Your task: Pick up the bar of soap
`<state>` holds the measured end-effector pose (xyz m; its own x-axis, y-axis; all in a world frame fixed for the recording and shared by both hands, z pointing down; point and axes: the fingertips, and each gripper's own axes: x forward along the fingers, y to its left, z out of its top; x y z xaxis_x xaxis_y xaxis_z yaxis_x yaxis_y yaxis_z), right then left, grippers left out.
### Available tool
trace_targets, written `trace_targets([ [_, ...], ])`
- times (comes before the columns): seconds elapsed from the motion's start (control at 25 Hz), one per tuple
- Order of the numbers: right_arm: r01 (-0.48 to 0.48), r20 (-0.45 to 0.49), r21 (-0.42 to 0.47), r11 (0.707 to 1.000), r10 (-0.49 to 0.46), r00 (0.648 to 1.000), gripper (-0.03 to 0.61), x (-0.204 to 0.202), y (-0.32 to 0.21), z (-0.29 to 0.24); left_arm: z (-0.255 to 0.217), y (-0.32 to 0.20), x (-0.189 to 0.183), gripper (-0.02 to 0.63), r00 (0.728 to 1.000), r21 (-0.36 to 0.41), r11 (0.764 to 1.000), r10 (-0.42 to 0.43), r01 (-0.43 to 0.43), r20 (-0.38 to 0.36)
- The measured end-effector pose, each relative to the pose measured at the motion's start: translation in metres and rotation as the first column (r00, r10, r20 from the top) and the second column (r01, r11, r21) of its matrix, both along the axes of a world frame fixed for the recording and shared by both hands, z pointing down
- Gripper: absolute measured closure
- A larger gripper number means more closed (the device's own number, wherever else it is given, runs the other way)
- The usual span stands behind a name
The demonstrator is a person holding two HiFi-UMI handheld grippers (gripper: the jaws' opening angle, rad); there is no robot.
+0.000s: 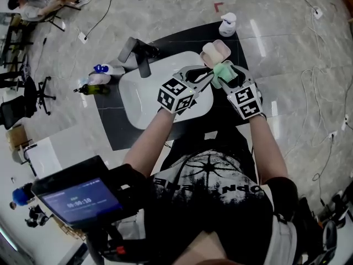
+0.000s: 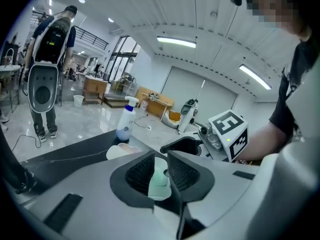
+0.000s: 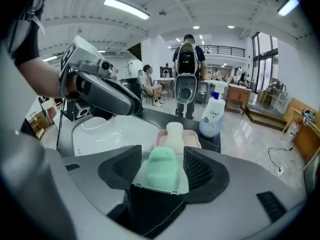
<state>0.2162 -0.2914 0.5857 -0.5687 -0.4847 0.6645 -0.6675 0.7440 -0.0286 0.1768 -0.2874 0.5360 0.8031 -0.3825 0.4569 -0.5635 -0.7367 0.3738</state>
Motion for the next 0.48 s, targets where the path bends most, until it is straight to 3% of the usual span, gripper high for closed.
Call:
trace_targets([
  [0.28,0.054,-0.102,-0.065,0.996,-0.061,0.993,0.295,-0.013,-0.006,0.051,0.061,-0.016,0.009,0.409,0.997,-0.165,0.986,0.047,-0.035,0.067],
  [0.48,0.059,-0.153,-0.098,0.993,-0.074,0.985,0.284,-0.018,-0.011,0.074,0.093,-0.023,0.015,0.382,0.994,-0.27,0.962,0.071,-0.048,0.079],
])
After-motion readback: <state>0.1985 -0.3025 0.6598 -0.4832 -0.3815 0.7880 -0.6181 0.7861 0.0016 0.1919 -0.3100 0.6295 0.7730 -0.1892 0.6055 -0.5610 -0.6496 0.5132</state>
